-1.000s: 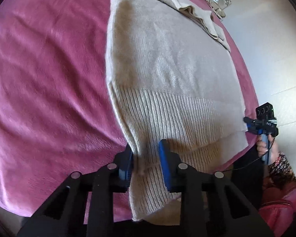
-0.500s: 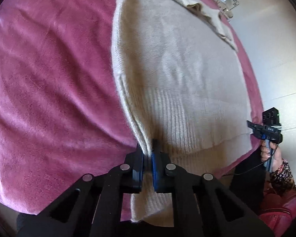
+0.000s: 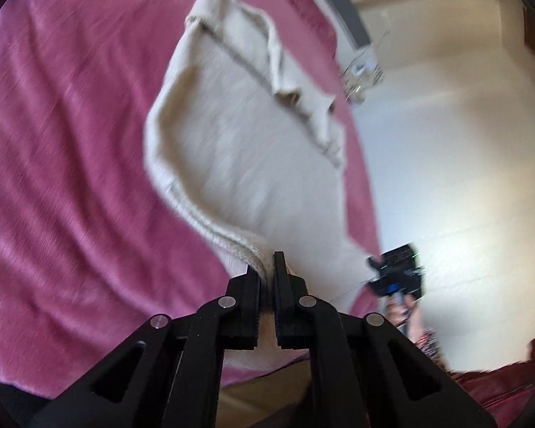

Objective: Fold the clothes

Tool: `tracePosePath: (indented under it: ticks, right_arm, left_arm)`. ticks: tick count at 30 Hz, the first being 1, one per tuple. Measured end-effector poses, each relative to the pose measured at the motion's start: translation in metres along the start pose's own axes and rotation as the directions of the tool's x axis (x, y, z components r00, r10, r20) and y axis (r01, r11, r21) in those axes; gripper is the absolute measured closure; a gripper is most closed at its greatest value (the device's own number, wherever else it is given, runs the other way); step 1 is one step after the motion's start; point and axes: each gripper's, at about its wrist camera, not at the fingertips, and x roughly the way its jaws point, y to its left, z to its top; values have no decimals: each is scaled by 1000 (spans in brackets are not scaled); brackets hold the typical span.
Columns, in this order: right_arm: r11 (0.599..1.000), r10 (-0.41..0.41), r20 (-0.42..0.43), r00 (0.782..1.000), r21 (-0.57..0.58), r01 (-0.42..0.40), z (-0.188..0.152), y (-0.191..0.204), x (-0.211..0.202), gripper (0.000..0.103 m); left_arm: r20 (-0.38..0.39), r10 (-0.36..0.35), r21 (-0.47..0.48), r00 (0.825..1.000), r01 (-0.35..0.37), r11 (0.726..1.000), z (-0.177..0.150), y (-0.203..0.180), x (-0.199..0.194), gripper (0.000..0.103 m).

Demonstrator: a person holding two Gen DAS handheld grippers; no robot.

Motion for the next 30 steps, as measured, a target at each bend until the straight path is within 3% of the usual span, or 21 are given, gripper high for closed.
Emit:
tracePosePath:
  ticks: [5,12,18,21,24,30]
  right_arm:
    - [998,58,43,997,13,-59,48,23,-4,99]
    - [989,125,130,984,66,-134,136,41,-2,99]
    - [981,130,190,973,119,-155,220,41,17,99]
    - [977,118,216,969,147,-152,255,34,26,99]
    - [977,110,228,968,155,-147,277,32,41,99]
    - [954,53,247,968,273,-122,303,2,62,98]
  left_arm:
    - [69,-110,-35,992,113,993,40,-9,2,98]
    - [204,-238,-113,950,264,958,130,-6,18,98]
    - [281,-185,-197,942,245,949,207,16,44,98]
    - [315,-202,-214,927,277,937,240,23,57,98]
    - [297,-189,-219,936,260,940,265,29,78,98]
    - [259,-165,-351,952,252,902,284,65,115,98]
